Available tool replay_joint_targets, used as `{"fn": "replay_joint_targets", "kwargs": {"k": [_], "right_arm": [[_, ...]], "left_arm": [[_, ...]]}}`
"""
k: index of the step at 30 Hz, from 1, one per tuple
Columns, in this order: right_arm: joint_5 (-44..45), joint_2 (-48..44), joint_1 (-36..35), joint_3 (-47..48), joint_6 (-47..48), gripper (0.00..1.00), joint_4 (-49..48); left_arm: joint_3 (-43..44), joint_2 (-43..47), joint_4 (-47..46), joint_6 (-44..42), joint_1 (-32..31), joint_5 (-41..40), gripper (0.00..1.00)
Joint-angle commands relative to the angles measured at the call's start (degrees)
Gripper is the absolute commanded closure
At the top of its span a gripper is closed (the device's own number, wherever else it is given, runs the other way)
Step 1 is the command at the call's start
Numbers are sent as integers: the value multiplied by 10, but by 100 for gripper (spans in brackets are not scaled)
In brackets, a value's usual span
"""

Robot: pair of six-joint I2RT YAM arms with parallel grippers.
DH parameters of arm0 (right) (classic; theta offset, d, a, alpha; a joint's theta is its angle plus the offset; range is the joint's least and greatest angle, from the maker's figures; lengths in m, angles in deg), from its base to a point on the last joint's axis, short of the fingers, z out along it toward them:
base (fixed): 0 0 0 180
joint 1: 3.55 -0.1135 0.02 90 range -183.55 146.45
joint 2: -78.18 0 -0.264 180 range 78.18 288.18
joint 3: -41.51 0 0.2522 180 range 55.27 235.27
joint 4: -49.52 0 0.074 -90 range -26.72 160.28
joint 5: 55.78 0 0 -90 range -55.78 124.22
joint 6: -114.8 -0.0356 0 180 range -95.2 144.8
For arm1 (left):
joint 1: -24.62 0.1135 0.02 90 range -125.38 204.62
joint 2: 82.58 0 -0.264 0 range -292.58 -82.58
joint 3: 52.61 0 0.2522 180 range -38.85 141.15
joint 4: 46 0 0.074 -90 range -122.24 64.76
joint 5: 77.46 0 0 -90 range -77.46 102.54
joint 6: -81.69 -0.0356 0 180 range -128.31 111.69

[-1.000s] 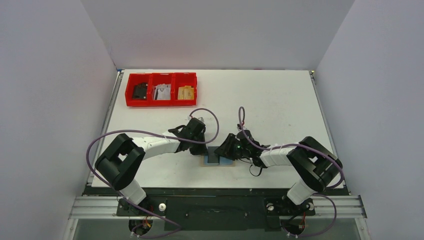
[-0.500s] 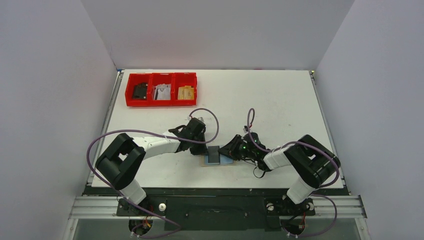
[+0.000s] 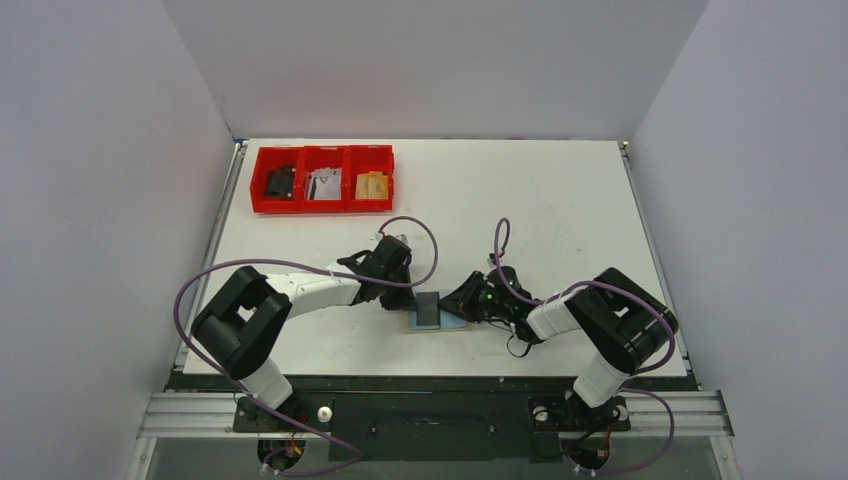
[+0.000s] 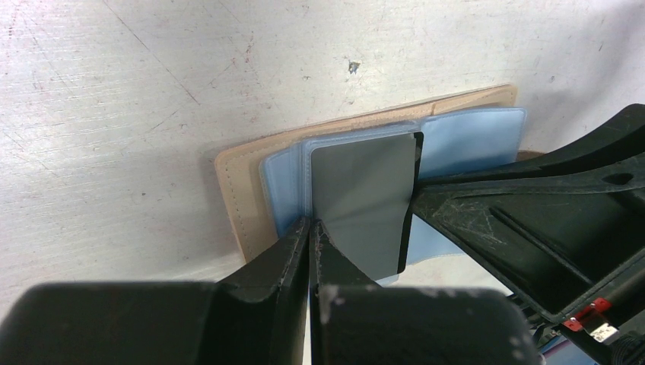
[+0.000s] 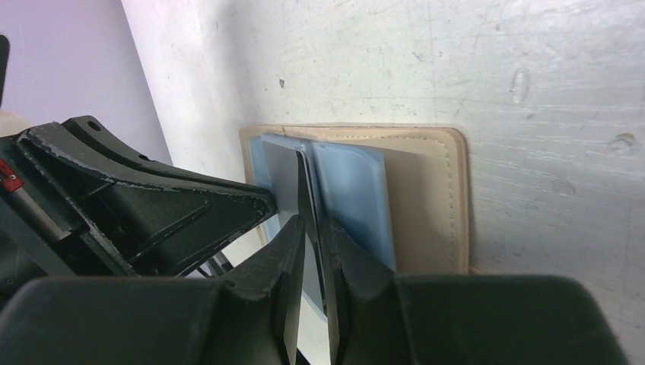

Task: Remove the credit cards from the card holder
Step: Remove the credit card from the card holder.

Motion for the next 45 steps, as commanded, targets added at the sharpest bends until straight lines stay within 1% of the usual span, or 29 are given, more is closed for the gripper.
{"fn": "replay_joint_targets", "kwargs": {"k": [1,18,22,26,45], "right_arm": [[20,-4,2,4,19,88,3],[20,8,-17,29,31,90,21],[24,6,-16,28,36,94,31],[26,3,-13,24,36,100,30],[31,-30,18,-4,48,100,41]], "left_arm": [[-9,-30,17,-7,-4,-12,100],[-3,-35,18,-10,-5,-9,100],[0,-35,20,-11,-5,-9,100],[-1,-34,22,-10,-5,-11,100],[-25,-20,27,-12,11,-23,100]]}}
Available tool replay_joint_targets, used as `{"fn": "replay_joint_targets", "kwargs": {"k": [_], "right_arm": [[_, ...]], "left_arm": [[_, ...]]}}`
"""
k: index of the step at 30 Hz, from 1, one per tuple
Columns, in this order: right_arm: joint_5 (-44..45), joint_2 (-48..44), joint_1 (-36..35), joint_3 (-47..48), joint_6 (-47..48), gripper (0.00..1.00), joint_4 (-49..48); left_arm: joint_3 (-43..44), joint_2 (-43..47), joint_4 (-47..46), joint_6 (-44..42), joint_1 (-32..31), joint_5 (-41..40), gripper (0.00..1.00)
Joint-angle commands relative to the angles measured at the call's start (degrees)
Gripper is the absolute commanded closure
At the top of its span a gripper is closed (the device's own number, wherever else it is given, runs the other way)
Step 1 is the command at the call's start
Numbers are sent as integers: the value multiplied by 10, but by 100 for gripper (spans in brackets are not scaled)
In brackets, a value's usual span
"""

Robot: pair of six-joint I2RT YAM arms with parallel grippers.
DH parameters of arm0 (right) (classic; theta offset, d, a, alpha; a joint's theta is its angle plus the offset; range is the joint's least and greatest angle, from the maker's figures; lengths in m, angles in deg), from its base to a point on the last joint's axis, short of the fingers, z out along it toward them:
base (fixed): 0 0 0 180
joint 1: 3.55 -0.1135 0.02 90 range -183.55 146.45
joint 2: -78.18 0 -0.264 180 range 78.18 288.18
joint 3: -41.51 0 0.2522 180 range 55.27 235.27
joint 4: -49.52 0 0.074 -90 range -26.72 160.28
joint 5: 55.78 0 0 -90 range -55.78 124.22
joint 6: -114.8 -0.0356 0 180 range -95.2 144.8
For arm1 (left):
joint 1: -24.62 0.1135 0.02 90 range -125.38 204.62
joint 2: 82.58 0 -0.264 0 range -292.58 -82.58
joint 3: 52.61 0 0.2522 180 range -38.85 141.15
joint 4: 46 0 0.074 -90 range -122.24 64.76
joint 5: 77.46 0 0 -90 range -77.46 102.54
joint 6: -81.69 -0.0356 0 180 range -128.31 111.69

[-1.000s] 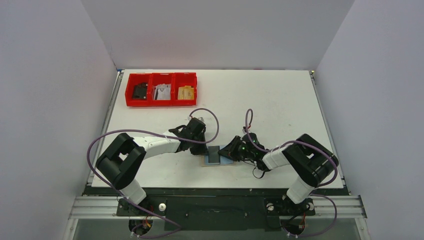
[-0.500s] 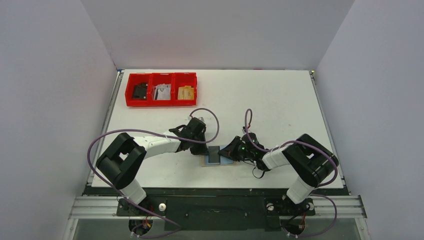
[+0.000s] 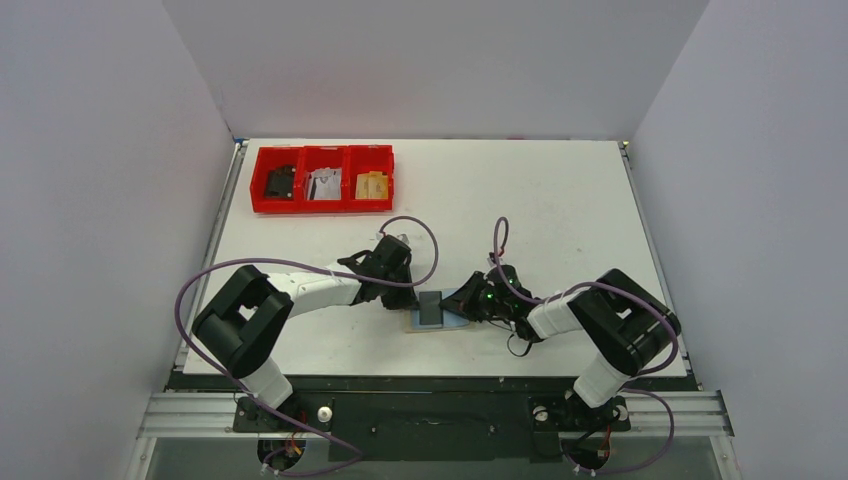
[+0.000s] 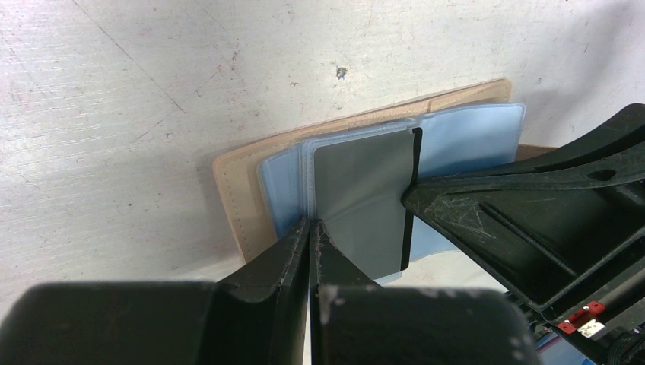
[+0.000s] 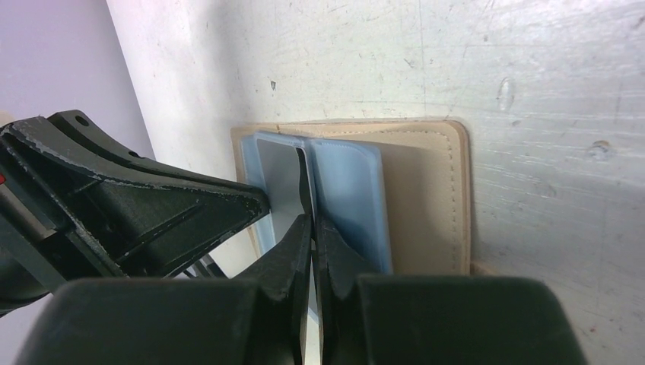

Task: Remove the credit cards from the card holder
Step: Remove the credit card from the card holder.

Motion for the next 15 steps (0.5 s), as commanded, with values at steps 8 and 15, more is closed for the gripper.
{"fn": "replay_joint_targets", "kwargs": {"k": [8,15], "right_arm": [[26,-33,18,-16,24,100,16],[30,-42,21,-14,36,100,35]], "left_arm": [[-26,-17,41,-12,8,-38,100],[-27,-19,39,-11,7,-37,100]]}}
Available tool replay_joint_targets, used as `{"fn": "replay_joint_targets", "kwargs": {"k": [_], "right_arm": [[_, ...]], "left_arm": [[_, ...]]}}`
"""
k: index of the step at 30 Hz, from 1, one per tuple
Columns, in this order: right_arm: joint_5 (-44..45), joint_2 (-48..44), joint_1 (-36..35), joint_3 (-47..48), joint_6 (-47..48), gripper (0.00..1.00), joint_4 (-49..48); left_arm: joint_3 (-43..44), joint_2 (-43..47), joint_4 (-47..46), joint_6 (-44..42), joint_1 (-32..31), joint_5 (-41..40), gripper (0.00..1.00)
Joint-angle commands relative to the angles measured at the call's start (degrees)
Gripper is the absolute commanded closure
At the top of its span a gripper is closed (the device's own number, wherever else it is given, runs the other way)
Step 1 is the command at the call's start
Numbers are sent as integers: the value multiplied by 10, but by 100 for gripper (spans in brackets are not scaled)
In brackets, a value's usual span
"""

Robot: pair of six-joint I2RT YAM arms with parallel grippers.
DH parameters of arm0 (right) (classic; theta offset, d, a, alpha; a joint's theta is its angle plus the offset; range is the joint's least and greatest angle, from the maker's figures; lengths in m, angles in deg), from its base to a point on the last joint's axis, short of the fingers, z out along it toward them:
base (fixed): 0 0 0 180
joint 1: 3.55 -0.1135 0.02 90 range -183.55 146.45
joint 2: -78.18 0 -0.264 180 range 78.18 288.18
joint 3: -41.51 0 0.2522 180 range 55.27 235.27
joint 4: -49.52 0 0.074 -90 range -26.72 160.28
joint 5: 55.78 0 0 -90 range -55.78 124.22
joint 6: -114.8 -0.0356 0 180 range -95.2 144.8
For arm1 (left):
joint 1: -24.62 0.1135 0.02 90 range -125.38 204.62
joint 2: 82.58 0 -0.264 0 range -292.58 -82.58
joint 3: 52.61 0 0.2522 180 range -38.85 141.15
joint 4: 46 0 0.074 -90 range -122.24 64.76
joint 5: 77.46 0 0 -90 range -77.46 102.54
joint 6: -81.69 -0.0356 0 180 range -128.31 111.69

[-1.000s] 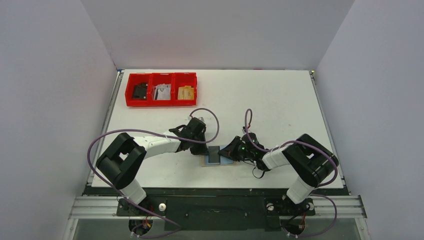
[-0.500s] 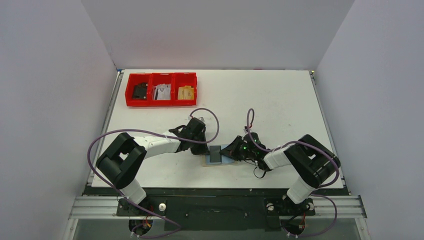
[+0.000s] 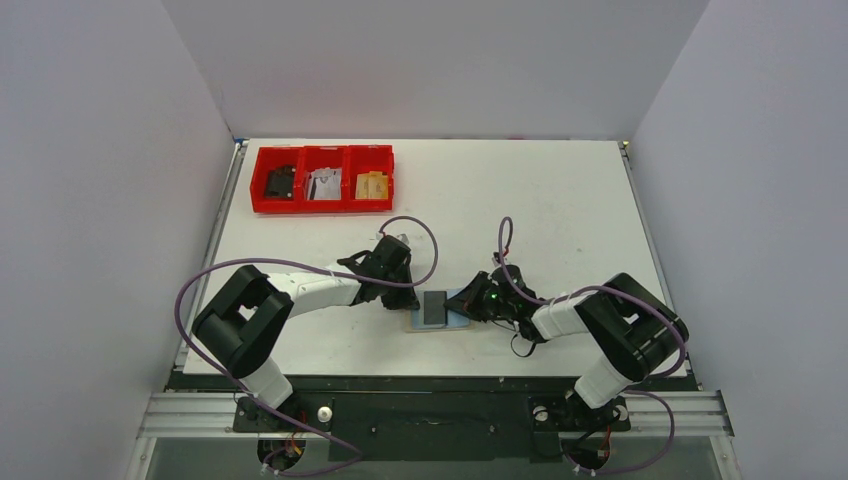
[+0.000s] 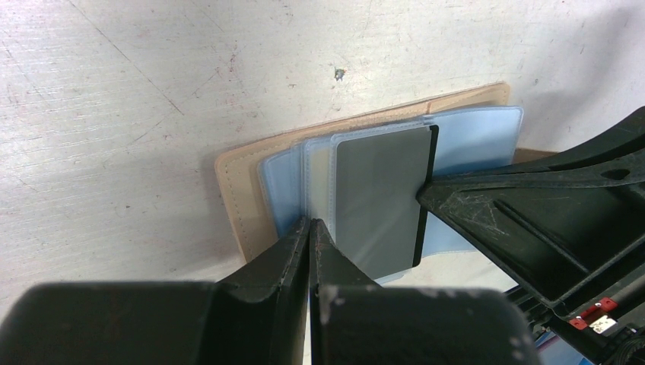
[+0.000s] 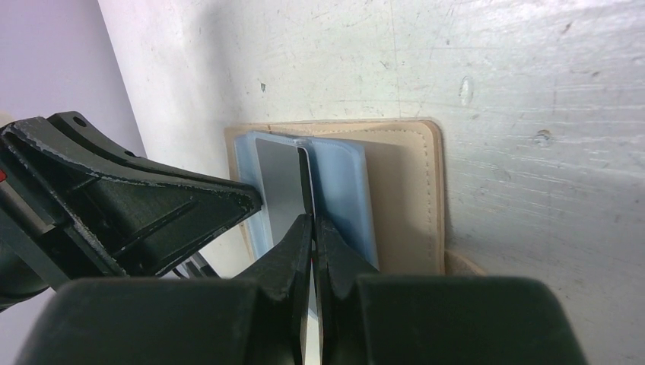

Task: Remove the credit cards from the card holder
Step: Remove the credit card from the card holder.

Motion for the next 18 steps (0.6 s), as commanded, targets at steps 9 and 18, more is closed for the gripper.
{"fn": "replay_joint_targets", "kwargs": {"k": [9,18], "right_arm": [[48,-31,11,-3,45,100,60],[50,-50,29,-14,58,100,78]], "left_arm": [[-23,-20,49,-13,8,-41,100],[-22,-21,50,-13,7,-41,100]]}}
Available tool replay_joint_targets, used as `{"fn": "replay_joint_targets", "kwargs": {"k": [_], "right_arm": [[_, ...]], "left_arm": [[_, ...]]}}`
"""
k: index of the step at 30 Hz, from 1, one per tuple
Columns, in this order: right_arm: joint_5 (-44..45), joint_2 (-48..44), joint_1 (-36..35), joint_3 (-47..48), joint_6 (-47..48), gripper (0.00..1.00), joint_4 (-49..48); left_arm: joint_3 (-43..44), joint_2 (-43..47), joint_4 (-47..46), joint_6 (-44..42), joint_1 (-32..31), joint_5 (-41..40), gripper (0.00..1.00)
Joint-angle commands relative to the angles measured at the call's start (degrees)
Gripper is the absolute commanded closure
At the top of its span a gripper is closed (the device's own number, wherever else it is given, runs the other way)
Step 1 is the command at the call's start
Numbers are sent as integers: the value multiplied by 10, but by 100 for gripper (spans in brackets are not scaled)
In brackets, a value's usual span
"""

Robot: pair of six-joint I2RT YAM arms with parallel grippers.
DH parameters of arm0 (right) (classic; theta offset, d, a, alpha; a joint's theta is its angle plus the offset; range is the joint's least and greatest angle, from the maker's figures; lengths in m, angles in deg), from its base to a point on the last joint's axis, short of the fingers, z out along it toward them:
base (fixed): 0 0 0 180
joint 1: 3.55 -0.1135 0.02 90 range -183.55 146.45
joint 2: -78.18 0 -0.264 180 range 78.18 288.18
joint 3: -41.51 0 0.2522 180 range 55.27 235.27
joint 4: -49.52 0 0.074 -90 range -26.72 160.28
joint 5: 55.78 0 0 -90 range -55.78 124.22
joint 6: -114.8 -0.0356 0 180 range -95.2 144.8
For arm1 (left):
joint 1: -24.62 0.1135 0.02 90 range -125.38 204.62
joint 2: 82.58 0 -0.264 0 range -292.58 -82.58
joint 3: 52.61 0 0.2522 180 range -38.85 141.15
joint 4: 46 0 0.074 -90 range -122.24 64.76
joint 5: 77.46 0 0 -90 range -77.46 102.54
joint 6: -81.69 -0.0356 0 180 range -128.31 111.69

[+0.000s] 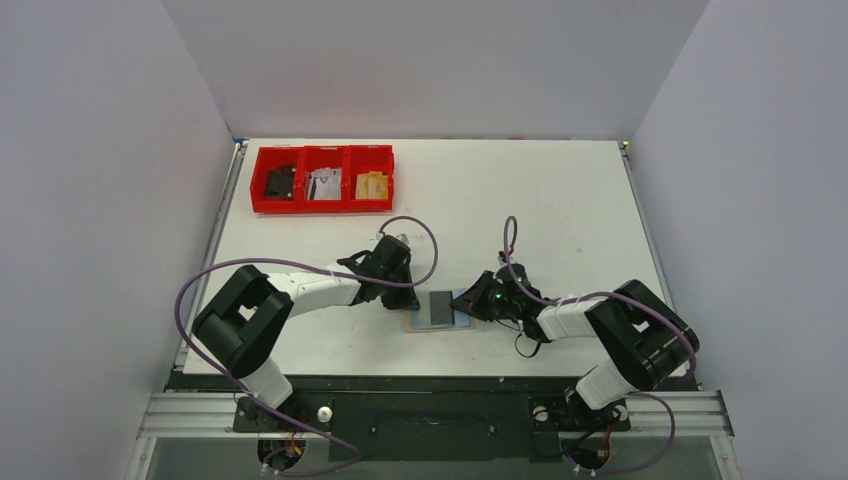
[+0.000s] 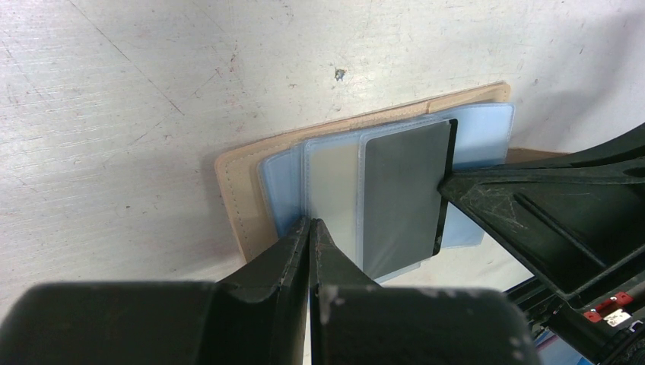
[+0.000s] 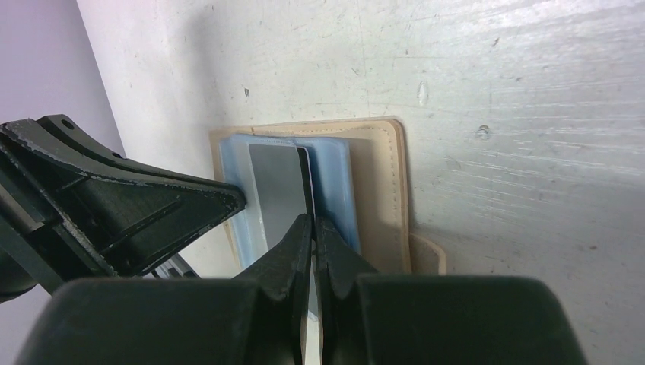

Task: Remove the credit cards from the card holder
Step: Remove the credit card from the card holder.

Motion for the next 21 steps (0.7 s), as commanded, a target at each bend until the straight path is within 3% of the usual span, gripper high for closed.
{"fn": "replay_joint_targets", "kwargs": {"k": [1,21], "right_arm": [[40,-22,16,-13,29,100,36],[37,-51,50,-32,45,100,60]], "left_arm": [[-22,-21,51,-13,7,-42,100],[-20,-22,51,-13,6,-42,100]]}}
